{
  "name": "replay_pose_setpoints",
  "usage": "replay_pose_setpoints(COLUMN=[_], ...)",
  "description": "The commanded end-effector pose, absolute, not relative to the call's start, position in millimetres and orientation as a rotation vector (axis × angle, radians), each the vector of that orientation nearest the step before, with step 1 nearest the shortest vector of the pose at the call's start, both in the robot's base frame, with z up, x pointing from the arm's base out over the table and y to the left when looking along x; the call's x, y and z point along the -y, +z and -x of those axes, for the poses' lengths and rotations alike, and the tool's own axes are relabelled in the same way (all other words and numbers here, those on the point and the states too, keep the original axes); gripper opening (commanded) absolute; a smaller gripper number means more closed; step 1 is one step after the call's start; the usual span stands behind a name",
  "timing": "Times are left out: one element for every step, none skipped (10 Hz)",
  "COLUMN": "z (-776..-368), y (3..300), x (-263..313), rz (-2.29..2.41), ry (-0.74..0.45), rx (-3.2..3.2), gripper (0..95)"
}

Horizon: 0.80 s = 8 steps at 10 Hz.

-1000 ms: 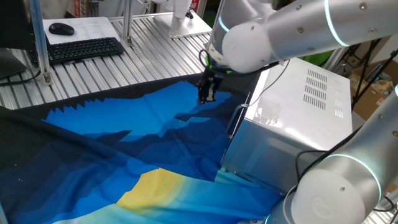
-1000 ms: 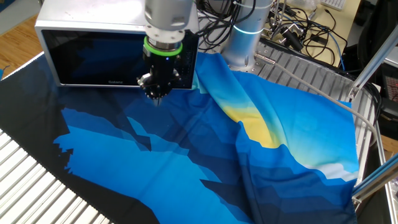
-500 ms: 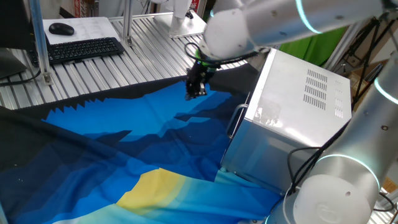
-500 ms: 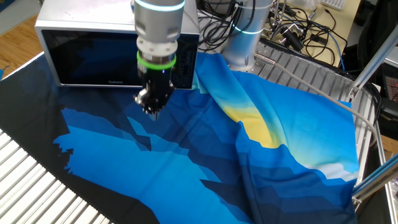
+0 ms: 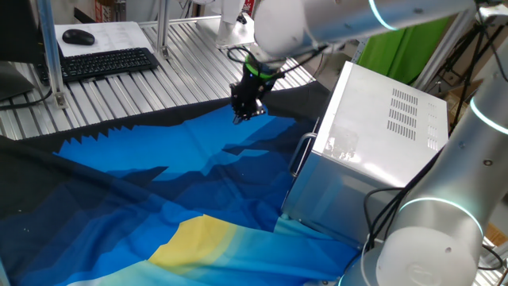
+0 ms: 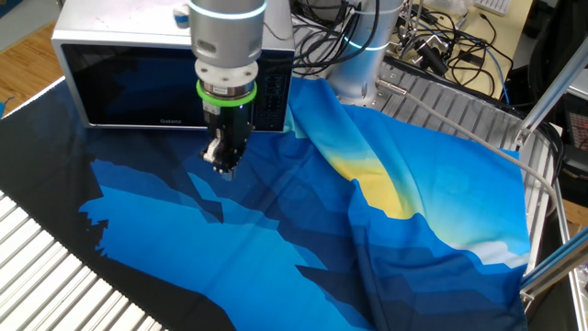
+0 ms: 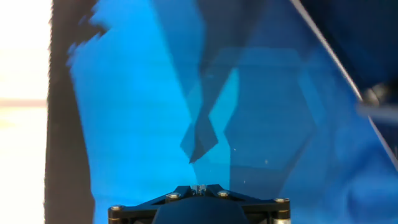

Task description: Open the microwave door

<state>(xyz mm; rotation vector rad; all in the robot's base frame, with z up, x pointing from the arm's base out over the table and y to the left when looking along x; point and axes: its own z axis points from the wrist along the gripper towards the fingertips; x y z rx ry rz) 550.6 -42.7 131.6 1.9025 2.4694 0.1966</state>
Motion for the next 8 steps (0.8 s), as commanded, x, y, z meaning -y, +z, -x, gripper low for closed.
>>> replay_pose_setpoints(z=[-555.6, -554.3, -552.4, -549.4, -547.2, -544.1, -539.8, -534.7], y=[133.6, 132.9, 131.8, 130.2, 129.0, 127.3, 125.3, 123.0], x=[39.0, 38.7, 38.3, 37.7, 37.4, 36.8, 36.0, 35.2], rz=[-0.868, -0.708, -0.568, -0.339, -0.213, -0.058, 0.106, 0.218], ry=[0.092, 0.046, 0.012, -0.077, -0.128, -0.168, -0.226, -0.318], rx=[-3.024, -3.082, -3.128, -3.186, -3.206, -3.233, -3.238, -3.233], gripper=[0.0, 0.0, 0.0, 0.0, 0.0, 0.0, 0.0, 0.0])
